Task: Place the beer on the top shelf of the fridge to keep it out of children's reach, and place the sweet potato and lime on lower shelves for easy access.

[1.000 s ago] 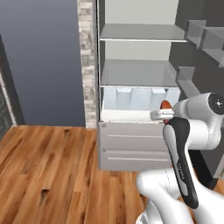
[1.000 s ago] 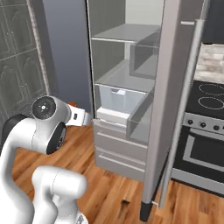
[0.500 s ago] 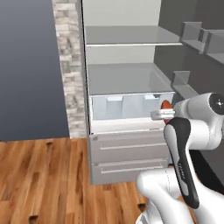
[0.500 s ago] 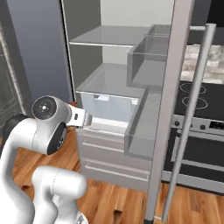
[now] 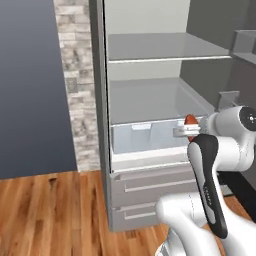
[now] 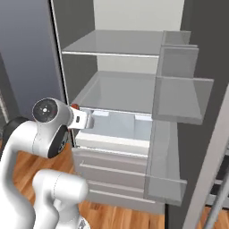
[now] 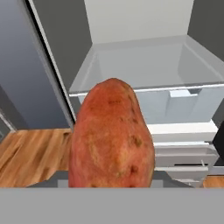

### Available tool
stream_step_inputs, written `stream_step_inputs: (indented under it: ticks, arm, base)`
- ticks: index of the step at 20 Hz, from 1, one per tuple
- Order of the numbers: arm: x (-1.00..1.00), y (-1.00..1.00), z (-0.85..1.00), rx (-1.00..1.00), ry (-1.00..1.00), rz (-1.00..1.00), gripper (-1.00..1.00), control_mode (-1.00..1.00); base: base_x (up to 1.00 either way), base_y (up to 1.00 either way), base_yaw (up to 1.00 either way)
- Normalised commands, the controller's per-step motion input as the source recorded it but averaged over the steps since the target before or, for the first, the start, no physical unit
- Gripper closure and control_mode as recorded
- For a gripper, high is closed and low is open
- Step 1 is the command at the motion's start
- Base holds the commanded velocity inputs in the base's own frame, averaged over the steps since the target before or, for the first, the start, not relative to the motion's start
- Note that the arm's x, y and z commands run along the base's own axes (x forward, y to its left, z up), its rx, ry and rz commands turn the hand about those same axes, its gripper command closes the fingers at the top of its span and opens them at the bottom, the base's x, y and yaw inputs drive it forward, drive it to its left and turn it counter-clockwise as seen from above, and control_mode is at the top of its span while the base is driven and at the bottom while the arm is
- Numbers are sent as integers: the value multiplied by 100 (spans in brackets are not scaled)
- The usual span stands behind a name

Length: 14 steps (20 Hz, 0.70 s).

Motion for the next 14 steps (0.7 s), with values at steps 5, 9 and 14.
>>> stream_step_inputs:
  ticks: [5,9,14]
  arm:
    - [0,0,0,0,0,0,100,100]
    - [0,0,0,0,0,0,100,100]
    - [0,0,0,0,0,0,100,100]
  base:
    - [85,4,-9]
    - [79,0,-4]
    - [60,0,-2]
